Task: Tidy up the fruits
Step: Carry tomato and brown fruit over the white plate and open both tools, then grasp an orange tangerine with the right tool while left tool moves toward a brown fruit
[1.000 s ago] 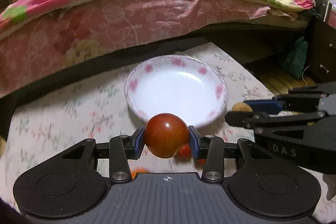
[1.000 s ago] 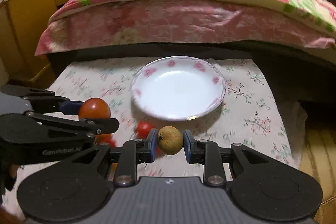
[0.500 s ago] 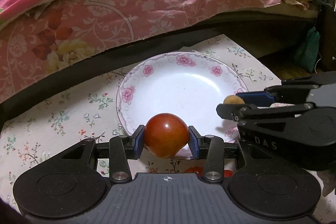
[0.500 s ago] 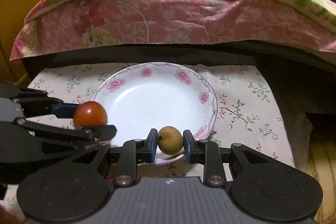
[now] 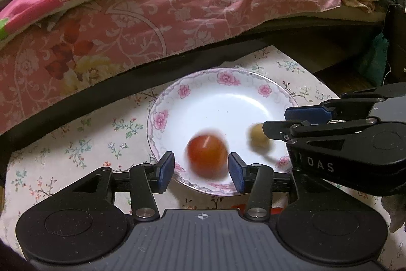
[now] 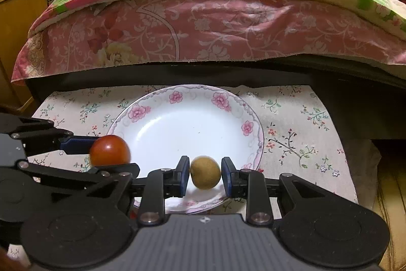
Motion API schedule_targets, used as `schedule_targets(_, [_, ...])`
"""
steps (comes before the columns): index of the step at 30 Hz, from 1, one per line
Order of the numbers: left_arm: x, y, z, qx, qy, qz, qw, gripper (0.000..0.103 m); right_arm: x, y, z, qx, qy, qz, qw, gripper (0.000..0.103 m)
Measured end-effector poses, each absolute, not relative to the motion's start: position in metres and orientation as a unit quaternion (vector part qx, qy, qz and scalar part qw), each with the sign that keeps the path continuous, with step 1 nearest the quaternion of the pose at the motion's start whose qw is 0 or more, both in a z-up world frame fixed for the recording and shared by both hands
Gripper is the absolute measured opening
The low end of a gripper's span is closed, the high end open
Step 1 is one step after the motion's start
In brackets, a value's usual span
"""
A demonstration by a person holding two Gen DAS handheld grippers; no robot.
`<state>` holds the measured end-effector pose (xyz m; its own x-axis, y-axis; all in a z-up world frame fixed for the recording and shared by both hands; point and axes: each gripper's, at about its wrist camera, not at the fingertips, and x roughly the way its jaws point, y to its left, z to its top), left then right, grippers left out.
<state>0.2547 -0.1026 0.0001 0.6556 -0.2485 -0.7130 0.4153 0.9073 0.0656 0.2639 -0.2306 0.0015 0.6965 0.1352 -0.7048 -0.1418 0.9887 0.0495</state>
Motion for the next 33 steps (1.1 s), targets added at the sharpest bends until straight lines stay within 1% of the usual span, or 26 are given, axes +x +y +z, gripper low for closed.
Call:
schedule_targets(4, [0.254, -0.102, 0.002, 0.115, 0.370, -0.182, 0.904, 0.058, 0.264, -0.233, 0.003, 0.003, 0.381, 0.072, 0.922, 0.028])
schedule_targets(14, [0.227, -0.093, 0.014, 0.117, 0.363, -0.156, 0.911, 0.068, 0.252, -0.226, 0.013, -0.009, 0.375, 0.068, 0.924, 0.028])
schedule_targets(16, [0.218, -0.089, 0.019, 0.118, 0.358, -0.151, 0.914, 0.072, 0.245, -0.222, 0.017, -0.013, 0.375, 0.071, 0.924, 0.028])
schedule_targets(19, [0.203, -0.081, 0.026, 0.115, 0.356, -0.146, 0.916, 0.073, 0.232, -0.217, 0.024, -0.015, 0.374, 0.072, 0.925, 0.028])
schedule_targets(21, [0.194, -0.076, 0.030, 0.117, 0.353, -0.142, 0.917, 0.076, 0.225, -0.215, 0.029, -0.009, 0.374, 0.073, 0.925, 0.028])
schedule_targets(25, [0.178, -0.064, 0.035, 0.120, 0.351, -0.130, 0.919, 0.077, 0.206, -0.208, 0.040, 0.006, 0.371, 0.077, 0.926, 0.028])
schedule_targets(27, [0.170, -0.057, 0.036, 0.117, 0.354, -0.127, 0.919, 0.080, 0.196, -0.203, 0.043, 0.010, 0.372, 0.083, 0.925, 0.028])
schedule_targets(33, [0.151, -0.040, 0.036, 0.106, 0.365, -0.118, 0.917, 0.080, 0.164, -0.188, 0.047, 0.020, 0.379, 0.094, 0.920, 0.028])
